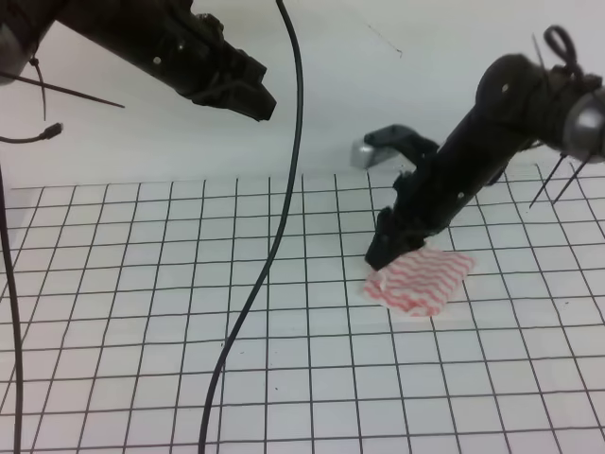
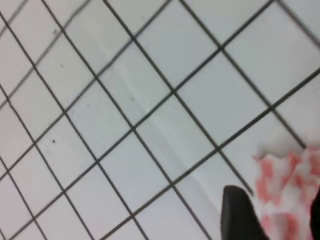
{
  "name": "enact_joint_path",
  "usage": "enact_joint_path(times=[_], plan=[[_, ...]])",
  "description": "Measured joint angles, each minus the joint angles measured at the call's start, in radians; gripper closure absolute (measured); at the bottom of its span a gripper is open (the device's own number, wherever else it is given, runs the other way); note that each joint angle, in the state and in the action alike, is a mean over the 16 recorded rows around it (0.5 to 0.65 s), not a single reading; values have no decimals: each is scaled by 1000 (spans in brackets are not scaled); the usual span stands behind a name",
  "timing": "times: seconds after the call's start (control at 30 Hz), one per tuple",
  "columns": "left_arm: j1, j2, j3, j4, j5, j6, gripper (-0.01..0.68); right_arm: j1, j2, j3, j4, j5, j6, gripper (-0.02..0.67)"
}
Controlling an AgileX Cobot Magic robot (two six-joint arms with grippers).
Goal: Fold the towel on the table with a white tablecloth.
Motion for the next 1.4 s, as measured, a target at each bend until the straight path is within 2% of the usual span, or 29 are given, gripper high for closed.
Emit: enact_joint_path(times=[0.13, 0.5, 0.77, 1.4], plan=[[0, 0, 0, 1, 0, 0, 673, -6, -23, 2, -23, 24, 4, 432], [0, 0, 0, 2, 0, 2, 673, -14, -15, 36, -117, 75, 78, 623], [0, 0, 0, 2, 0, 8, 673, -12, 23, 53, -138, 83, 103, 644], [0, 0, 0, 2, 0, 13, 673, 23, 41, 49, -83, 12, 90, 646]])
